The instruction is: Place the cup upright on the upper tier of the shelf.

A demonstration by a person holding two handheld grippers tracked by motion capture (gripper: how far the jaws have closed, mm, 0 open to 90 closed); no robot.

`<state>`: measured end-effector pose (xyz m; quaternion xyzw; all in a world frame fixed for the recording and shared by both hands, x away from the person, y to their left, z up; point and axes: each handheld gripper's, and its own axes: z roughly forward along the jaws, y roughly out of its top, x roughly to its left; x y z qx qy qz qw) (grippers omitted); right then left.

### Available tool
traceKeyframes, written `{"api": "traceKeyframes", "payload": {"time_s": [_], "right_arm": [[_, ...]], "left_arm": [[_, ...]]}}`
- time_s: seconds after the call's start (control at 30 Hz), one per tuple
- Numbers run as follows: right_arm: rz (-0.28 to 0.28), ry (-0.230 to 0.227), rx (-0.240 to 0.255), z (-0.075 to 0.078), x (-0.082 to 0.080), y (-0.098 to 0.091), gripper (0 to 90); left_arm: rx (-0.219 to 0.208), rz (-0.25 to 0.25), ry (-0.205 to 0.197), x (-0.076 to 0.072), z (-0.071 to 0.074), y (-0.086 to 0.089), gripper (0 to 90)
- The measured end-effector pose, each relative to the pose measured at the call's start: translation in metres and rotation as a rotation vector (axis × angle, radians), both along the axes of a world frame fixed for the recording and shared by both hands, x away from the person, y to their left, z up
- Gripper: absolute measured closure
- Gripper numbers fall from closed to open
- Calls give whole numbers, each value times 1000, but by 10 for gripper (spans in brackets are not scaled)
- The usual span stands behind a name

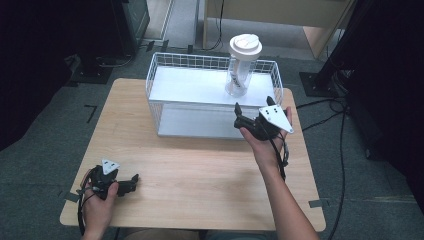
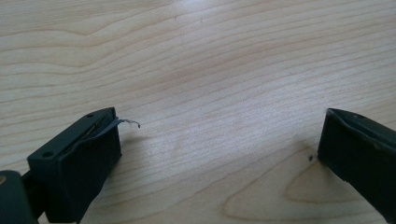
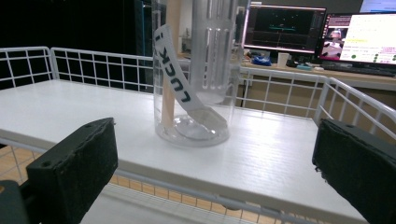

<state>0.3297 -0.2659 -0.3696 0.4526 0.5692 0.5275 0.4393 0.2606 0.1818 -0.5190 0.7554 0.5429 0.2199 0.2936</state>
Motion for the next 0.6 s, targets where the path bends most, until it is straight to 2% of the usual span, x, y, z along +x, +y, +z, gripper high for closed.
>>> {"api": "traceKeyframes", "payload": {"time_s": [0.27, 0.3, 0.6], "right_arm": [[-5, 2, -4, -10, -17, -9, 3], [-8, 4, -11, -14, -23, -13, 3], [-24, 16, -14, -29, -42, -27, 3]], "left_arm": [[0, -1, 2, 0, 0, 0, 0], [0, -1, 1, 0, 0, 0, 0], [-2, 1, 0, 0, 0, 0, 0]]}}
